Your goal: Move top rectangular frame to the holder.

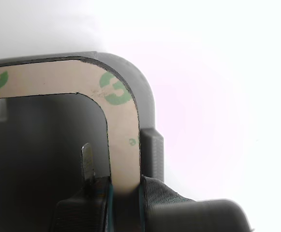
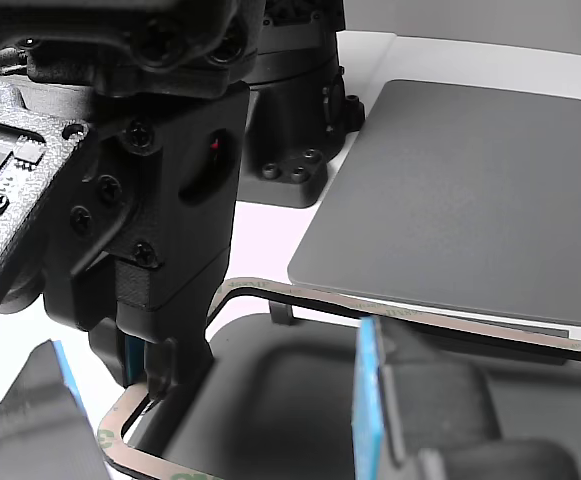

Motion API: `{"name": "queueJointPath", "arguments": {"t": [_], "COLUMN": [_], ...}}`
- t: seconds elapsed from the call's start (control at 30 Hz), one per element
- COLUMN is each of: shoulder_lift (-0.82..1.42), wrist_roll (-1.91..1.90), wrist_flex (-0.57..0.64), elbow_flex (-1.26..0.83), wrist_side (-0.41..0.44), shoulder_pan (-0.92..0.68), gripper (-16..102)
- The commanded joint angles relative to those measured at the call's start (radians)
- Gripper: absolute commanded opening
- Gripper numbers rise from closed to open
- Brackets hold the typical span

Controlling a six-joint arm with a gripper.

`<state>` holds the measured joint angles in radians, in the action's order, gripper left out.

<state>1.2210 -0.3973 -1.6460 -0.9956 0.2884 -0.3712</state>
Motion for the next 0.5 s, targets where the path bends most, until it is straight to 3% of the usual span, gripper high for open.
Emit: {"name": "queueJointPath", "arguments": {"t": [0.0,0.47], "shoulder_lift": [0.018,0.014], "wrist_roll": [0.005,0.021], "wrist_flex": [-0.008,-0.008], "elbow_flex": [0.029,0.006], "wrist_side": [-0.006,-0.032], "shoulder_pan": [0.020,0.038], "gripper": [-10,-10]}}
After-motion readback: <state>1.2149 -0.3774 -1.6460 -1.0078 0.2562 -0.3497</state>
